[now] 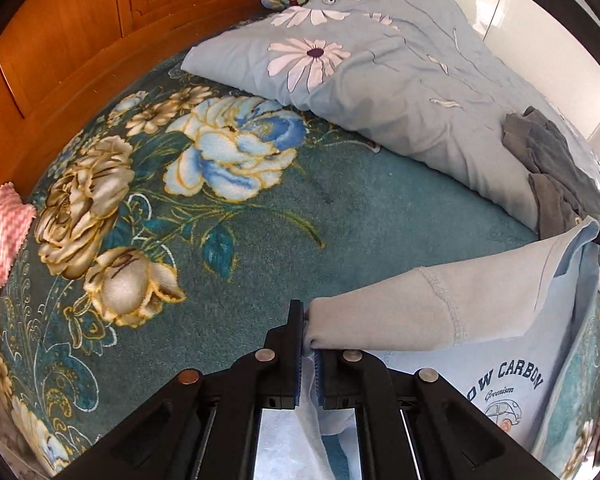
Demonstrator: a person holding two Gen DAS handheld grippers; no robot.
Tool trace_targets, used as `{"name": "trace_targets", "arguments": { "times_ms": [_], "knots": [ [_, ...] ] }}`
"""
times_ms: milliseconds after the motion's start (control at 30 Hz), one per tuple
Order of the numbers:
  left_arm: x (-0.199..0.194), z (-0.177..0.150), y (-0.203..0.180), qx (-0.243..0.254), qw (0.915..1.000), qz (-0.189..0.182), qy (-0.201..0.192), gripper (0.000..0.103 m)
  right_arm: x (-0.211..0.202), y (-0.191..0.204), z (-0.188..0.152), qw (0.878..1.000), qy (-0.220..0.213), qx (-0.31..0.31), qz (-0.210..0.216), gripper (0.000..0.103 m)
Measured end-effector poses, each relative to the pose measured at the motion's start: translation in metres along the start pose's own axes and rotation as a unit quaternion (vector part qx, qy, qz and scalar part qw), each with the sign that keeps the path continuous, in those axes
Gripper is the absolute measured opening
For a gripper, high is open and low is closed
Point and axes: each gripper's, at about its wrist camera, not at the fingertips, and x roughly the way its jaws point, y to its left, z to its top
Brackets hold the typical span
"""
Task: Fold clothes
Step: 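Lay the sweatshirt flat on the blanket, front up, and open both grippers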
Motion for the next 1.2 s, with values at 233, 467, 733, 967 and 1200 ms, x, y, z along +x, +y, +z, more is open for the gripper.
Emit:
{"name": "trace_targets", "arguments": {
  "times_ms": [233, 467, 733, 967, 1200],
  "knots": [
    [0.012, -0.024, -0.003, -0.021, 0.9967, -0.070, 0.034, 0.027, 0.037, 0.005, -0.020, 0.999, 0.038, 0.000, -0.016, 0.003],
    [-0.051, -0.076, 0.012, -0.046, 0.9972, -0.058, 0.000, 0.047, -0.013, -0.006, -0.052, 0.999, -0.002, 0.029, 0.025, 0.052],
    [-0.084, -0.194, 0.012, -0.079, 0.9956, -0.051, 0.002, 0.050, -0.063, -0.019, -0.177, 0.996, 0.011, 0.045, 0.078, 0.052],
    [-0.082, -0.241, -0.005, -0.075, 0.9963, -0.037, 0.022, 0.050, -0.089, -0.032, -0.288, 0.993, 0.042, 0.059, 0.093, 0.052],
    [-0.076, -0.240, 0.007, -0.071, 0.9970, 0.008, 0.031, 0.006, -0.104, -0.032, -0.297, 0.991, 0.026, 0.067, 0.111, 0.052]
  ]
}}
